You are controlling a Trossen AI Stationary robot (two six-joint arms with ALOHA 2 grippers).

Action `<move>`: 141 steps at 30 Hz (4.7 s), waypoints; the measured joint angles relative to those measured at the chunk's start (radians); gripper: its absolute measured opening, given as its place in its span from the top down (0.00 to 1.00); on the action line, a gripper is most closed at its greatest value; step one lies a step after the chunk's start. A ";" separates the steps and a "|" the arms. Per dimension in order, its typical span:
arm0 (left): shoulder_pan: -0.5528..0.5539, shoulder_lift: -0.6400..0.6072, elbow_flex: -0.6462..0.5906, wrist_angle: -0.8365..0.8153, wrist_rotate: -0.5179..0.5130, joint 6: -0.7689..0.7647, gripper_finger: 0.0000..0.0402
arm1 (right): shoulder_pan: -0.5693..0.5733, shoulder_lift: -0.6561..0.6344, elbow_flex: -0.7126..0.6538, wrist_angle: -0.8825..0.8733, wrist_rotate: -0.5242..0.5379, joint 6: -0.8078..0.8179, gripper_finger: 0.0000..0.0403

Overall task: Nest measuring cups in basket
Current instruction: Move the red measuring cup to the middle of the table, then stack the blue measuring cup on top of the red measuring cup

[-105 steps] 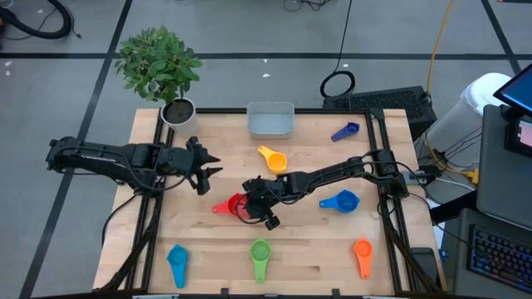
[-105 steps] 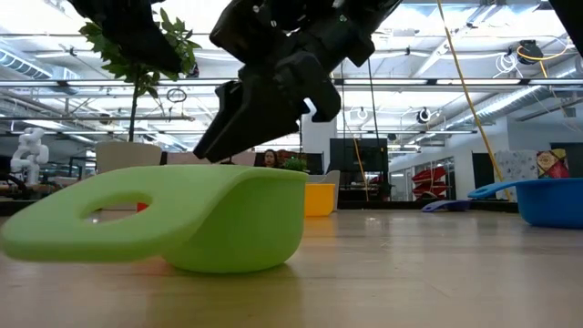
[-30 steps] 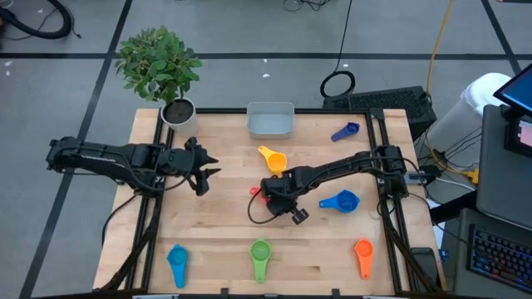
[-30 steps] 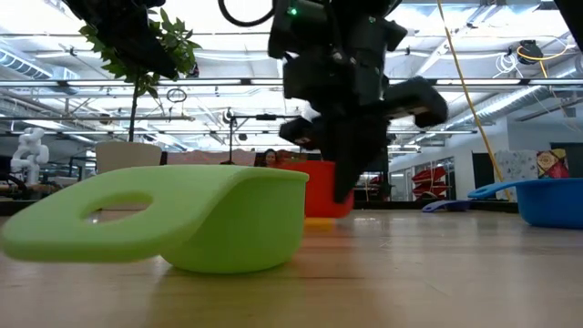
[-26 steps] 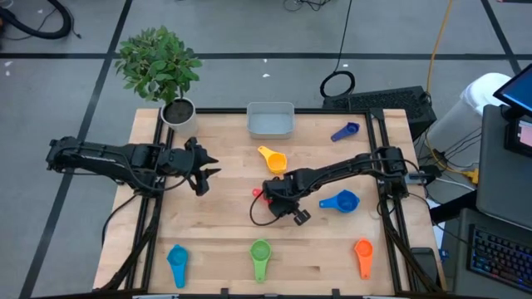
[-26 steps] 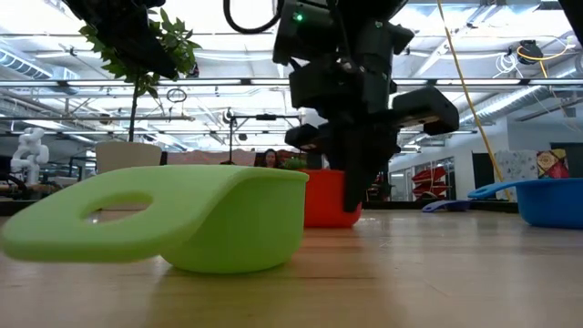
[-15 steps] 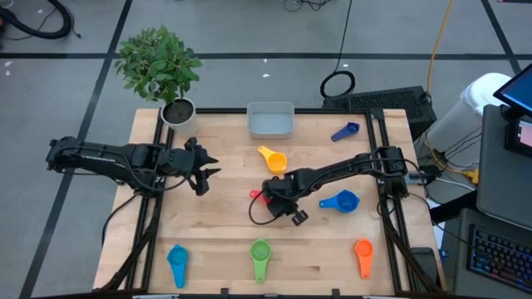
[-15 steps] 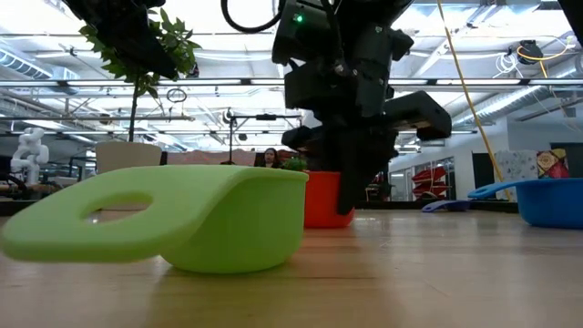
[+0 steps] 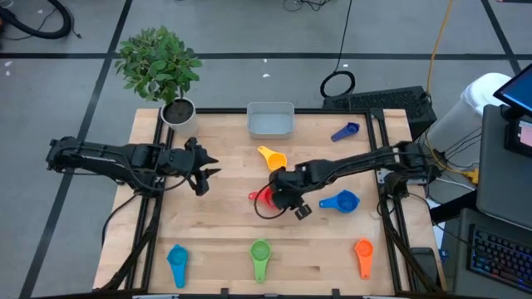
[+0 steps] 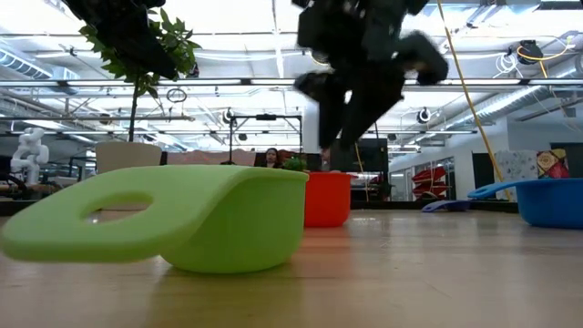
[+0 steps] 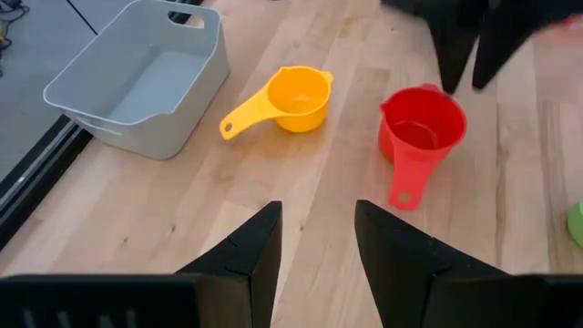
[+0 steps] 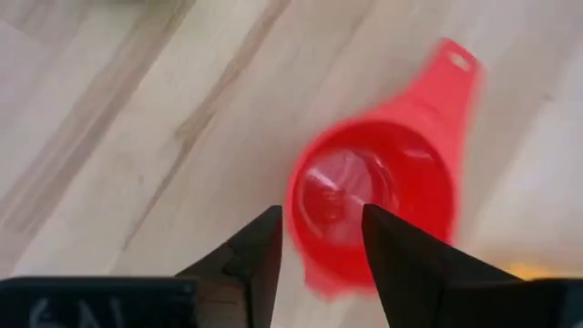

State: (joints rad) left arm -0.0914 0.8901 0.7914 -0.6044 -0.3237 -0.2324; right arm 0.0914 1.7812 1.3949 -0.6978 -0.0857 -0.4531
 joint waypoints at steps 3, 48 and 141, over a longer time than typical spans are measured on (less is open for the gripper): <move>0.000 0.000 0.000 0.000 0.000 0.007 0.64 | 0.000 -0.063 0.000 -0.076 0.035 0.034 0.63; -0.008 0.000 0.000 -0.020 0.000 0.011 0.64 | 0.284 -0.490 -0.501 -0.297 0.035 0.992 0.63; -0.021 0.000 0.000 0.017 -0.002 0.011 0.64 | 0.037 0.071 0.001 0.118 0.005 0.366 1.00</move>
State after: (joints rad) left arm -0.1127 0.8902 0.7910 -0.5873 -0.3256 -0.2214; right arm 0.1283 1.8526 1.3960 -0.5800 -0.0810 -0.0872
